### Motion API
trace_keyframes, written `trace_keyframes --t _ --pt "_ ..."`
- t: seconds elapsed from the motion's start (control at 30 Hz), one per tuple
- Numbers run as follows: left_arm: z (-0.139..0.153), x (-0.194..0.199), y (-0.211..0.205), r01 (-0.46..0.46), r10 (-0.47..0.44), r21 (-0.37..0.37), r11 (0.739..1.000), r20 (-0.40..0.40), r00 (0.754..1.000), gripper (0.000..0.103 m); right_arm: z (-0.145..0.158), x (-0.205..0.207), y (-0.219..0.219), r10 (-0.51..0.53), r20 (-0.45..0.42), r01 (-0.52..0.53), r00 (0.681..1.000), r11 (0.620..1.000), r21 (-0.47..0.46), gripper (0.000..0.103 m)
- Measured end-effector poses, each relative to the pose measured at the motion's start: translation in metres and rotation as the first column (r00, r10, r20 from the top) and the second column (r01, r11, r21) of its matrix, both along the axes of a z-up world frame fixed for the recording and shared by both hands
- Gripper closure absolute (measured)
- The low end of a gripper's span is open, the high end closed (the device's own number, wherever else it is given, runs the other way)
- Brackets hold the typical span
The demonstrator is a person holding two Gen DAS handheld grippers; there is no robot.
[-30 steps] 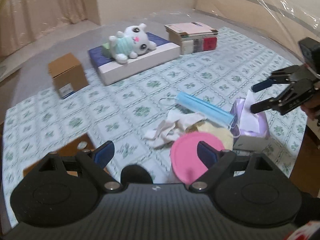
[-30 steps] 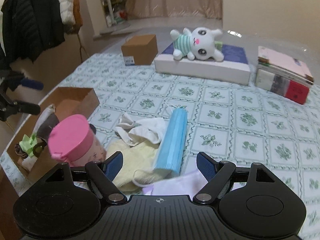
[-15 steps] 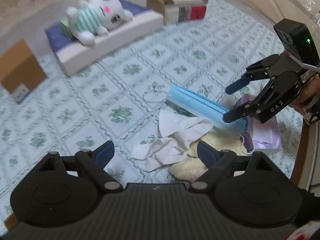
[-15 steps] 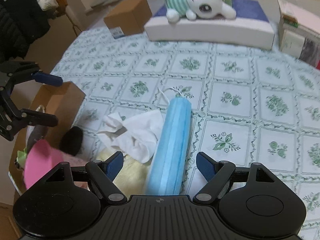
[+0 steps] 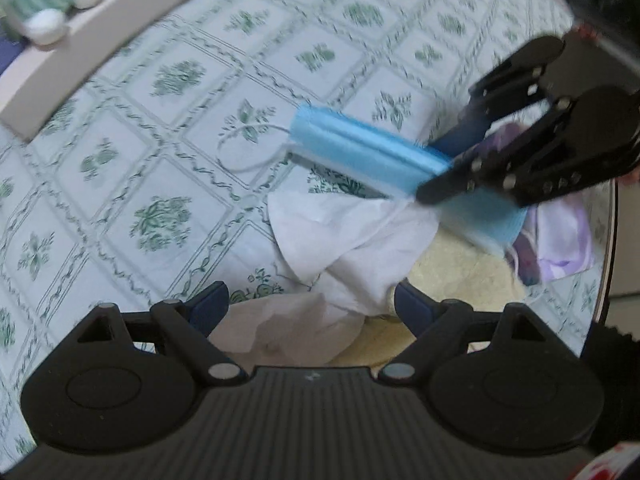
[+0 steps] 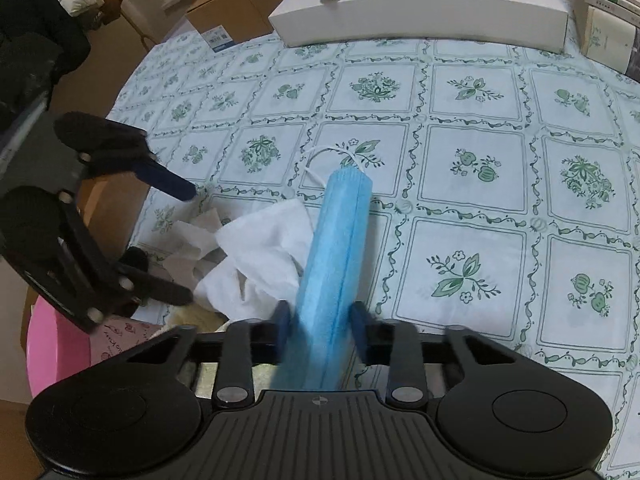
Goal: Organize soft objects
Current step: 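Grasp the blue face mask with the right tool while the left tool approaches the white cloth, then grasp the white cloth with the left tool while the right tool lifts the mask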
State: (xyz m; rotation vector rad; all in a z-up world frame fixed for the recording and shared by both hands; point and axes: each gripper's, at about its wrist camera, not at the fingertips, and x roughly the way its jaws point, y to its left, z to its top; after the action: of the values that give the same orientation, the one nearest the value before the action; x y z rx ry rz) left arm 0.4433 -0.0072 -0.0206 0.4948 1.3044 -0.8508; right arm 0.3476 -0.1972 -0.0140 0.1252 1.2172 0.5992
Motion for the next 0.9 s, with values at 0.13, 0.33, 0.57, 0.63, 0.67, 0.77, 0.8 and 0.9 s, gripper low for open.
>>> trace_keyframes --t 0.13,0.33,0.57,0.63,0.67,0.77,0.8,0.9 --pt "-0.012 0.000 -0.015 0.051 -0.052 0.039 0.998 0.017 0.999 0.015 0.001 0.003 -0.005 -0.008 0.012 0.008 1.000 1.000 0.007 0.093" --pt "-0.027 -0.005 -0.035 0.149 -0.157 0.103 0.983 0.066 0.985 0.017 0.002 0.004 -0.010 -0.015 0.020 0.014 1.000 1.000 0.017 0.096" --pt "-0.037 -0.008 -0.045 0.213 -0.228 0.160 0.964 0.079 0.971 0.036 0.000 0.003 -0.011 -0.017 0.024 0.017 1.000 1.000 0.021 0.096" --pt "-0.037 -0.007 -0.044 0.208 -0.219 0.150 0.967 0.062 0.974 0.048 0.000 0.002 -0.012 -0.021 0.025 0.021 0.999 1.000 0.020 0.096" --pt "-0.037 -0.007 -0.045 0.206 -0.216 0.147 0.968 0.057 0.975 0.052 0.000 0.002 -0.012 -0.023 0.026 0.023 0.999 1.000 0.019 0.097" --pt "-0.036 -0.006 -0.045 0.195 -0.201 0.129 0.972 0.037 0.979 0.072 0.001 0.002 -0.012 -0.030 0.030 0.030 0.999 0.999 0.018 0.097" --pt "-0.036 -0.006 -0.046 0.191 -0.196 0.124 0.974 0.035 0.980 0.079 0.002 0.002 -0.013 -0.033 0.032 0.033 0.999 0.999 0.017 0.097" --pt "-0.029 -0.002 -0.043 0.170 -0.176 0.116 0.979 0.039 0.984 0.091 0.005 0.001 -0.014 -0.043 0.039 0.043 0.998 0.999 0.017 0.097"
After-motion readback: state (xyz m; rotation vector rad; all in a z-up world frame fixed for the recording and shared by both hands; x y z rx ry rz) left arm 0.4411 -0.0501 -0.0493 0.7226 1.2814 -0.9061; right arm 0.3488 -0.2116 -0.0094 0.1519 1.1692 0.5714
